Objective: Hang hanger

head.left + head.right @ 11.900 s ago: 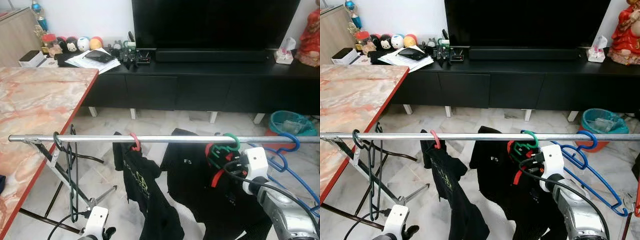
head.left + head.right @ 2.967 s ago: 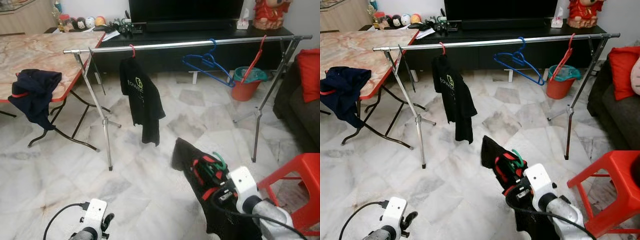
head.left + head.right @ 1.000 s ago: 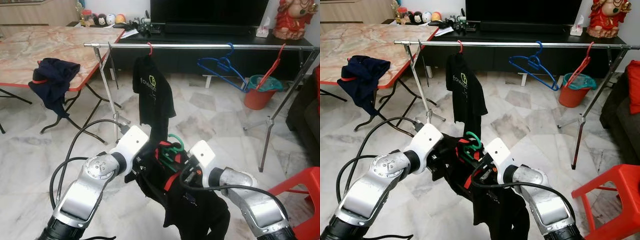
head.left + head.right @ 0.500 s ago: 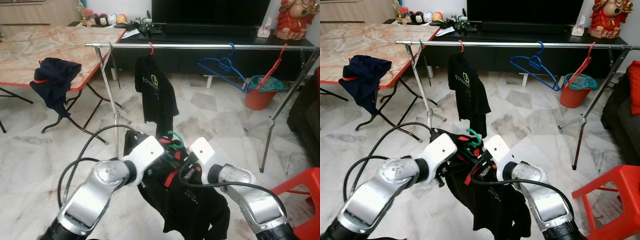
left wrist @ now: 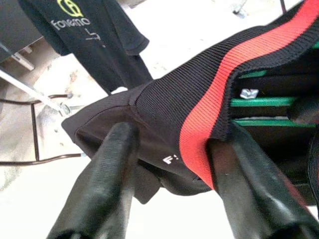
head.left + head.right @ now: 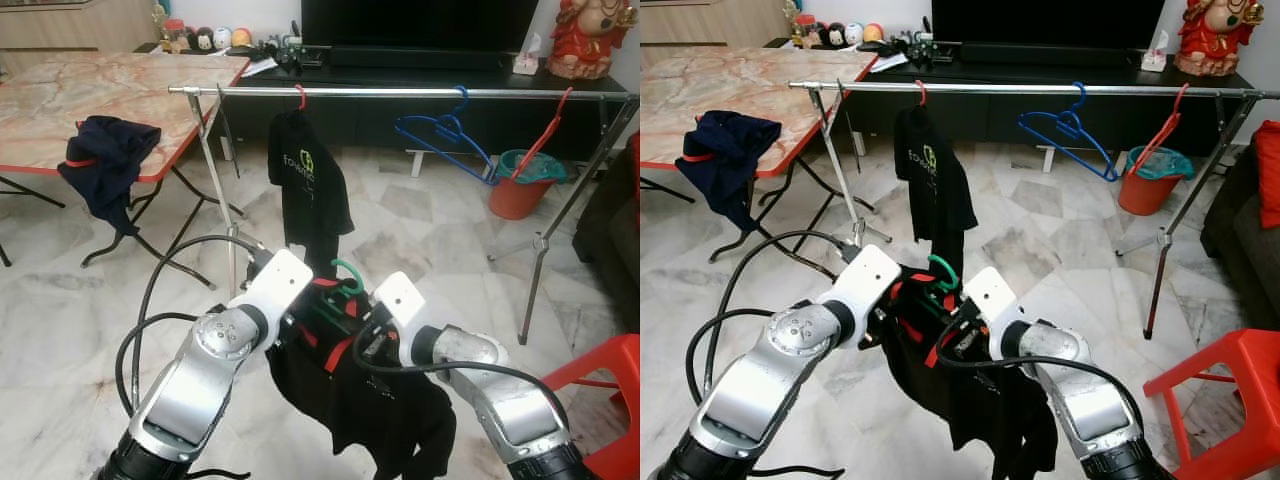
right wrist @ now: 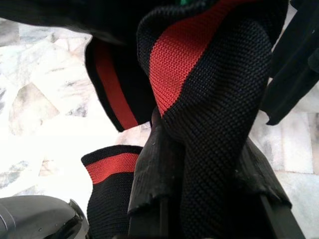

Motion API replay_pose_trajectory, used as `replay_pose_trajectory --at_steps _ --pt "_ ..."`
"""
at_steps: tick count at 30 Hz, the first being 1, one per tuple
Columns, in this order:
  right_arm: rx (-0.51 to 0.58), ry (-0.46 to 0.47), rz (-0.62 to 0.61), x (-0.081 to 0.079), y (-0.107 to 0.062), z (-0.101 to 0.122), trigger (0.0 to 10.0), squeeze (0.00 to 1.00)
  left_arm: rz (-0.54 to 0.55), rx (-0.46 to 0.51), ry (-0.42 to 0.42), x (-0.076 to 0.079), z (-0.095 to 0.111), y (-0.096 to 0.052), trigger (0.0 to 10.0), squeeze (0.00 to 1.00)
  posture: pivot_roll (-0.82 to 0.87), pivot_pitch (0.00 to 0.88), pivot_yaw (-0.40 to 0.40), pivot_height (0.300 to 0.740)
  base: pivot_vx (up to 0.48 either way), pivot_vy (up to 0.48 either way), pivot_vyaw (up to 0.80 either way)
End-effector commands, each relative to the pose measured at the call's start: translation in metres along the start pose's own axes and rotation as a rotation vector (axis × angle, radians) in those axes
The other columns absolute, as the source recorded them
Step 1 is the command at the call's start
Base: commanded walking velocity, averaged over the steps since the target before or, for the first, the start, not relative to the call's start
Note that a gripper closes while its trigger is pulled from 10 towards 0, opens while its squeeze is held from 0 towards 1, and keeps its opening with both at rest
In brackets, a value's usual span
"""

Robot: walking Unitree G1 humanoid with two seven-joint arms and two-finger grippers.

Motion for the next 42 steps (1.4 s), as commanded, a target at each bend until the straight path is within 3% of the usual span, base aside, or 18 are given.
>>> replay_pose_trajectory --at_steps 1,5,6,7,8,15,20,33,34,35,36,37,42 --pt "0.021 -0.013 -0.001 0.001 0.002 0.009 10.0 0.00 0.029 -0.027 -0.008 -0.004 -0.003 0.000 10.0 1.00 -0.15 0.000 0.002 0.740 0.000 0.000 0.00" --pt "0.030 -0.012 0.006 -0.001 0.002 0.011 10.0 0.00 0.023 -0.034 -0.023 0.001 -0.004 0.002 10.0 1.00 -0.15 0.000 0.002 0.740 0.000 0.000 0.00" --pt "0.031 -0.012 0.006 -0.001 0.002 0.012 10.0 0.00 0.020 -0.035 -0.025 0.002 -0.005 0.003 10.0 0.69 -0.15 0.000 0.002 0.740 0.000 0.000 0.00" --pt "0.032 -0.012 0.008 -0.002 0.002 0.012 10.0 0.00 0.013 -0.037 -0.030 0.003 -0.005 0.003 10.0 0.69 -0.15 0.000 0.002 0.740 0.000 0.000 0.00" --pt "0.032 -0.012 0.008 -0.002 0.002 0.012 10.0 0.00 0.012 -0.038 -0.031 0.004 -0.005 0.003 10.0 0.00 -0.15 0.000 0.002 0.740 0.000 0.000 0.00" --pt "0.039 -0.015 0.012 -0.002 0.003 0.016 10.0 0.00 0.032 -0.044 -0.016 0.004 -0.008 0.006 10.0 0.00 -0.16 0.000 0.002 0.740 0.000 0.000 0.00" --pt "0.045 -0.021 0.011 -0.001 0.001 0.020 10.0 0.00 0.083 -0.049 0.068 -0.001 -0.009 0.006 10.0 0.00 -0.16 0.000 0.000 0.740 0.000 0.000 0.00" --pt "0.063 -0.029 0.015 -0.001 -0.001 0.028 10.0 0.00 0.097 -0.051 0.013 -0.001 -0.012 0.011 10.0 0.00 -0.16 0.000 -0.002 0.740 0.000 0.000 0.00" --pt "0.066 -0.030 0.016 -0.001 -0.001 0.029 10.0 0.00 0.092 -0.051 0.010 0.000 -0.013 0.011 9.3 0.00 -0.16 0.000 -0.002 0.740 0.000 0.000 0.00" --pt "0.066 -0.031 0.017 -0.001 -0.002 0.029 10.0 0.00 0.092 -0.051 0.007 0.001 -0.014 0.011 3.5 0.00 -0.16 0.000 -0.002 0.740 0.000 0.000 0.00" --pt "0.066 -0.031 0.017 -0.001 -0.002 0.029 10.0 0.00 0.092 -0.051 0.007 0.001 -0.014 0.011 3.5 0.00 -0.16 0.000 -0.002 0.740 0.000 0.000 0.00" --pt "0.066 -0.031 0.017 -0.001 -0.002 0.029 10.0 0.00 0.089 -0.050 0.005 0.001 -0.014 0.012 0.0 0.00 -0.16 0.000 -0.003 0.740 0.000 0.000 0.00" --pt "0.066 -0.031 0.017 -0.001 -0.003 0.030 10.0 0.00 0.086 -0.050 0.001 0.002 -0.014 0.012 0.0 0.00 -0.16 0.000 -0.002 0.740 0.000 0.000 0.00"
Point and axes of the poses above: a point about 5 cm out from each wrist's last joint towards the gripper, its own y axis pointing out of the wrist towards the gripper, its own z axis along the axis of the wrist's last joint, x = y × z, the point moved 2 cm from there along y, pointing out of the wrist towards the gripper, and after that the axes turned 5 degrees about -y, right-handed, at the moved point
